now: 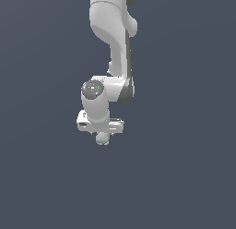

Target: Pick up the object and move it to a goal position.

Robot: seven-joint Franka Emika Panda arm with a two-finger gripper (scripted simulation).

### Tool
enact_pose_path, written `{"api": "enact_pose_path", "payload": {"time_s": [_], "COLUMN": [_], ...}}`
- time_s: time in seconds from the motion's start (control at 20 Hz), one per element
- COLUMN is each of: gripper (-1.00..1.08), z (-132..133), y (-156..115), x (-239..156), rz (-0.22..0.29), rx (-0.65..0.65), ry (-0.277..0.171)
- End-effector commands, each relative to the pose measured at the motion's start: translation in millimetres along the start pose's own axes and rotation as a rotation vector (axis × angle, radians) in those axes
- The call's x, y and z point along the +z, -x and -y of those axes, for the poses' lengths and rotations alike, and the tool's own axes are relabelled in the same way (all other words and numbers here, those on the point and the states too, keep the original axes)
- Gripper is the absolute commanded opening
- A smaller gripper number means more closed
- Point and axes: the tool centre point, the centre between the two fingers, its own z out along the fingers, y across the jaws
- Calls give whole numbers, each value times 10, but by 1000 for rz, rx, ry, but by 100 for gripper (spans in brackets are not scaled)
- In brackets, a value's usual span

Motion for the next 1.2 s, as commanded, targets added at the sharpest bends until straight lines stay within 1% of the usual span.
{"api": "enact_pose_path", "payload": {"time_s": [0.0,0.2,0.45,0.5,1.15], "gripper": [100,100,100,-100,-100], "z": [-1,-2,-5,-5,2], "y": [8,11,-3,-3,9], "x": [127,321,387,387,380], "rz": [1,0,0,0,0], "rx": [0,0,0,0,-1], "ry": [0,0,0,0,0]}}
